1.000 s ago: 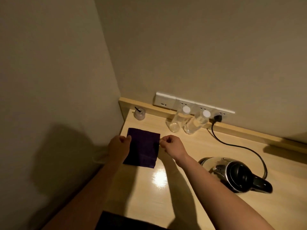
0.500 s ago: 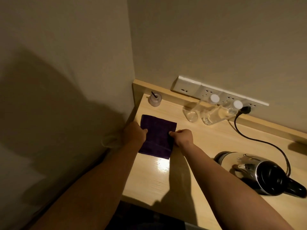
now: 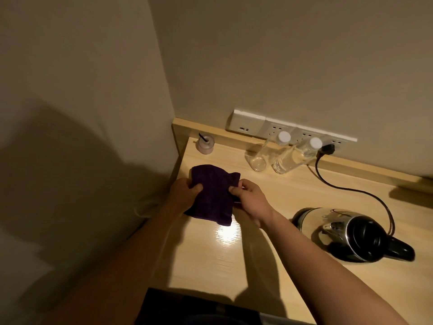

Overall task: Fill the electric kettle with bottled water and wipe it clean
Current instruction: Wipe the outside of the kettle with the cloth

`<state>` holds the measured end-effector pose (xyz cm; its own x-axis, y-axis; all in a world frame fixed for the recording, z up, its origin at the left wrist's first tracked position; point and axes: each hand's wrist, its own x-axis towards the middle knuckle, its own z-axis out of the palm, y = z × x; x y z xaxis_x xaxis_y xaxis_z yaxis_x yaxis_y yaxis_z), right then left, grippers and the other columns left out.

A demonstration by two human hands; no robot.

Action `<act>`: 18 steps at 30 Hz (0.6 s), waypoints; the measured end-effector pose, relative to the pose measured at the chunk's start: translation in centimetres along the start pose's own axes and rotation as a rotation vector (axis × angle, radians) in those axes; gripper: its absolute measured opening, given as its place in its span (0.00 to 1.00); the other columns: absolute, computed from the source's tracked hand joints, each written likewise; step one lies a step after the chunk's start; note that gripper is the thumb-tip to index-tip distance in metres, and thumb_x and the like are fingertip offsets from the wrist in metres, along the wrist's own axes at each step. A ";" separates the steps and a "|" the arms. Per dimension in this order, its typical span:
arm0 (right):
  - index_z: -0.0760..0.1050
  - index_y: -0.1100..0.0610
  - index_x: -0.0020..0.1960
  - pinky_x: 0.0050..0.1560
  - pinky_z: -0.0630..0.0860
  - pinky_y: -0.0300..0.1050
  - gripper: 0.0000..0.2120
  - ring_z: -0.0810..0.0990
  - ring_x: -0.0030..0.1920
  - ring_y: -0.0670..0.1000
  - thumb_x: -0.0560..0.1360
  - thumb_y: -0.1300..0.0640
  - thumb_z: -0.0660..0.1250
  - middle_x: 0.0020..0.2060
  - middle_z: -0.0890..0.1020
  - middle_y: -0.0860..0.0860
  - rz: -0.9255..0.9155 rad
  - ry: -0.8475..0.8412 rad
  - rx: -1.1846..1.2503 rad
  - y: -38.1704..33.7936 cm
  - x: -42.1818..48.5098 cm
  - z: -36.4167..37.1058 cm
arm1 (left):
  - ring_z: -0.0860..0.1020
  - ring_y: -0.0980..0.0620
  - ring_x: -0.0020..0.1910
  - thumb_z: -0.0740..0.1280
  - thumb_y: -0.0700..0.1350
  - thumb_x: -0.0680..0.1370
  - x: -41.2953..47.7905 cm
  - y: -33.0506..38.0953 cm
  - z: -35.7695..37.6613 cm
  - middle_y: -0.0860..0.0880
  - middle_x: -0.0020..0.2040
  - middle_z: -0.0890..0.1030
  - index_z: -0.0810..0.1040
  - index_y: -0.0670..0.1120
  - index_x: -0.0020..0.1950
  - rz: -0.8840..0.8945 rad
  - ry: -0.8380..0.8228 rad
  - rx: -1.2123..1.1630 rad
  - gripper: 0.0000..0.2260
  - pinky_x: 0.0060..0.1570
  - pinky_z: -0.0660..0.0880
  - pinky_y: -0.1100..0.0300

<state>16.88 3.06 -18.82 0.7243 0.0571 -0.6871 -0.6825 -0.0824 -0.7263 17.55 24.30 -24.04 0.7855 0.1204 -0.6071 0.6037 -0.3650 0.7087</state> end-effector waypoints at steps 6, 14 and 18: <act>0.77 0.63 0.60 0.59 0.74 0.57 0.09 0.78 0.55 0.60 0.82 0.63 0.63 0.54 0.81 0.62 -0.043 -0.119 0.322 -2.7 -4.0 -3.8 | 0.83 0.37 0.61 0.75 0.44 0.69 -3.5 3.6 -0.4 0.38 0.66 0.83 0.80 0.40 0.66 -0.204 -0.415 -0.862 0.26 0.57 0.81 0.42; 0.72 0.65 0.71 0.62 0.77 0.53 0.23 0.79 0.62 0.58 0.78 0.60 0.66 0.62 0.80 0.63 -0.129 -0.222 0.573 -5.9 -9.3 -8.9 | 0.81 0.37 0.66 0.70 0.55 0.78 -6.8 9.0 5.5 0.37 0.69 0.80 0.78 0.42 0.72 -0.056 -0.738 -1.119 0.26 0.64 0.78 0.40; 0.72 0.66 0.69 0.63 0.77 0.55 0.16 0.81 0.61 0.59 0.83 0.63 0.62 0.60 0.82 0.62 -0.209 -0.127 0.428 -6.7 -11.2 -12.0 | 0.83 0.37 0.62 0.70 0.52 0.77 -7.5 12.3 8.0 0.37 0.66 0.83 0.85 0.42 0.63 -0.187 -0.791 -0.958 0.20 0.66 0.76 0.38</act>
<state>14.58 -9.00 -6.00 0.8508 0.1515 -0.5032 -0.5218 0.3583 -0.7742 17.99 11.57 -13.63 0.5804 -0.6091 -0.5404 0.8140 0.4534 0.3632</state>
